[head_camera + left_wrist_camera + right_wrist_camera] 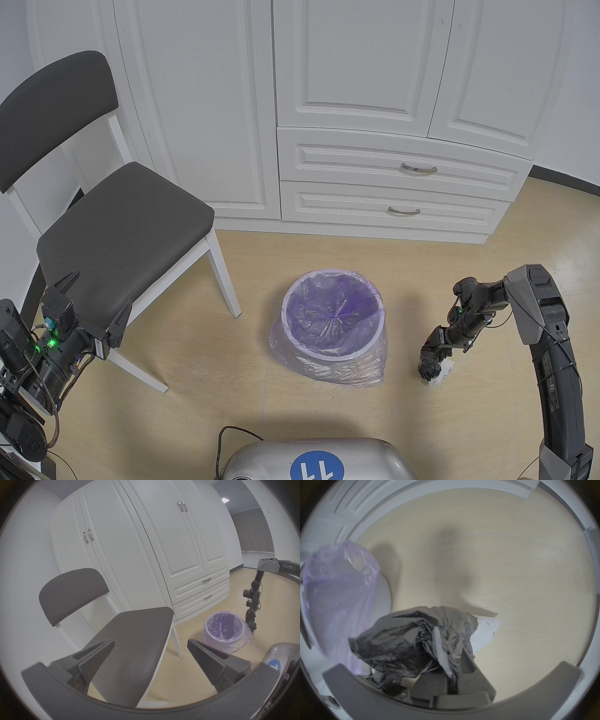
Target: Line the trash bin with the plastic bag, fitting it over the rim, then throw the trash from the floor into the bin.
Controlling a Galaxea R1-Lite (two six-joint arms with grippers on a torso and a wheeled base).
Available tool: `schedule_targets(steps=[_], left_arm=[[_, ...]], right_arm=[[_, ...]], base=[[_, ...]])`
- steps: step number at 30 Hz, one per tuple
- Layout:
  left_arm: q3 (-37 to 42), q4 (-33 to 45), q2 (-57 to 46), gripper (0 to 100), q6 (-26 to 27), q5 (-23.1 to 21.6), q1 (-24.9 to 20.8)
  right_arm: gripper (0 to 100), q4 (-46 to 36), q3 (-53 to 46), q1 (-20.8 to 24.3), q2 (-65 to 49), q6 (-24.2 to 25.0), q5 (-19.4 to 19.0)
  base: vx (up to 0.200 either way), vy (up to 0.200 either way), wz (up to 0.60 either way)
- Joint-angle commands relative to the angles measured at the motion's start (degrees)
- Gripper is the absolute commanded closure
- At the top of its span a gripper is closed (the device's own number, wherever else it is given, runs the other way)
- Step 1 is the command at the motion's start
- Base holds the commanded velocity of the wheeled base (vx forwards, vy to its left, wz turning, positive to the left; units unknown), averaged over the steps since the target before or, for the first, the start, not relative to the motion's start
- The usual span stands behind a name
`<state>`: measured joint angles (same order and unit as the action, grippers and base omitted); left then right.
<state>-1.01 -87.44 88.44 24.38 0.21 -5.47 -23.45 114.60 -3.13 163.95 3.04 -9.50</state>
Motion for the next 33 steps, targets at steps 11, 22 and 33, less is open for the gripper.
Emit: schedule_targets(steps=[11,22,33], left_arm=[[0.92,-0.01,-6.35,0,2.95,1.55,0.02],[1.01,0.17,-11.80,0,3.39,1.37,-0.50],[1.01,0.26,-11.71,0,5.33,1.29,-0.50]], right_arm=[[100,1.57,-14.41,0.14,-24.21,24.56,-18.54],[100,7.11,-29.88,9.02,-58.48,38.62,-9.40],[100,10.71,-33.30,23.44,-66.57,43.20,15.39]], base=[[0.000,0.000,0.00],[0.000,0.000,0.00],[0.000,0.000,0.00]])
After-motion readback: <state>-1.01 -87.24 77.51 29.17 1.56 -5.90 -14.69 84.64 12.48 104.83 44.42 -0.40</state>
